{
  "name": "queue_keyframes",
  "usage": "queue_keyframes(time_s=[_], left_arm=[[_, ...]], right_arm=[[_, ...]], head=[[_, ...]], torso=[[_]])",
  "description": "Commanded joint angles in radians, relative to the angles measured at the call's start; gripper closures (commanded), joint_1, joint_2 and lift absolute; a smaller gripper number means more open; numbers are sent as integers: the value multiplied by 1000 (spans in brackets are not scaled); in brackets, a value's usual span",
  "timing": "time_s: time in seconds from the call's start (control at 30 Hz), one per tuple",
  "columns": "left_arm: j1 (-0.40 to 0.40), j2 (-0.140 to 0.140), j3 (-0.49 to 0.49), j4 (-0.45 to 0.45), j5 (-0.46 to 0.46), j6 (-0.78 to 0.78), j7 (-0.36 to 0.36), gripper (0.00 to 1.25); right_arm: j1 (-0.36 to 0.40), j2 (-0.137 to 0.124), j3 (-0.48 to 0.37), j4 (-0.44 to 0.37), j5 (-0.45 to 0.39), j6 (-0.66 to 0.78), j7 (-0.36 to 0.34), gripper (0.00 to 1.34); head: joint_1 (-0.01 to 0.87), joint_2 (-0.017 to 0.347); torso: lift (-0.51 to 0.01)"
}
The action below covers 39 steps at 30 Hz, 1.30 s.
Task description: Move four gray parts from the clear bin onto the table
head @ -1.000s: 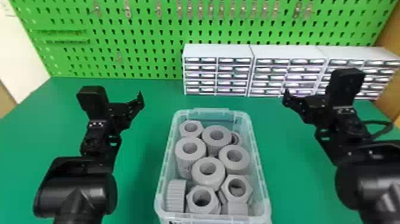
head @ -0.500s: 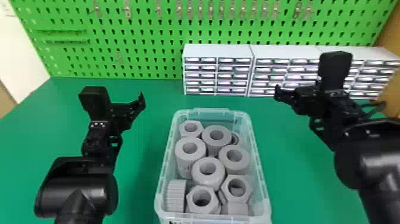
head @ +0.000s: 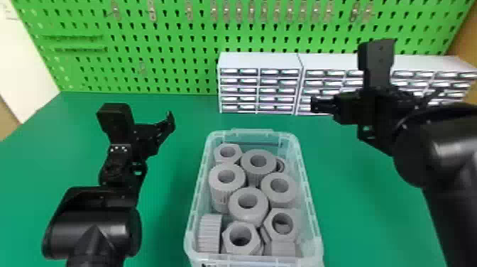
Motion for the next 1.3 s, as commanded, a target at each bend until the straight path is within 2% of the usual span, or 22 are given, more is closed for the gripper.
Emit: queue_keyframes(time_s=[0.0,0.4,0.63,0.83,1.27], left_arm=[[-2,-4,-2,0,-2,2,0,180],[-2,-4,-7,2,-2,2,0,180],[2,-4,-8,2,0,2,-3,180],[2,-4,-16,2,0,4,0,180],[0,-4,-26,5,-2,11,0,180]], right_arm=[[-41,3,24,0,-3,49,0,90],[-122,20,62,15,-35,143,-2,91],[-186,31,73,55,-64,241,-2,93],[-260,32,88,129,-67,338,-2,93],[-328,40,122,291,-95,316,0,93]], head=[[693,72],[693,72],[693,72],[693,72],[693,72]], torso=[[-52],[-52],[-52],[-52],[-52]])
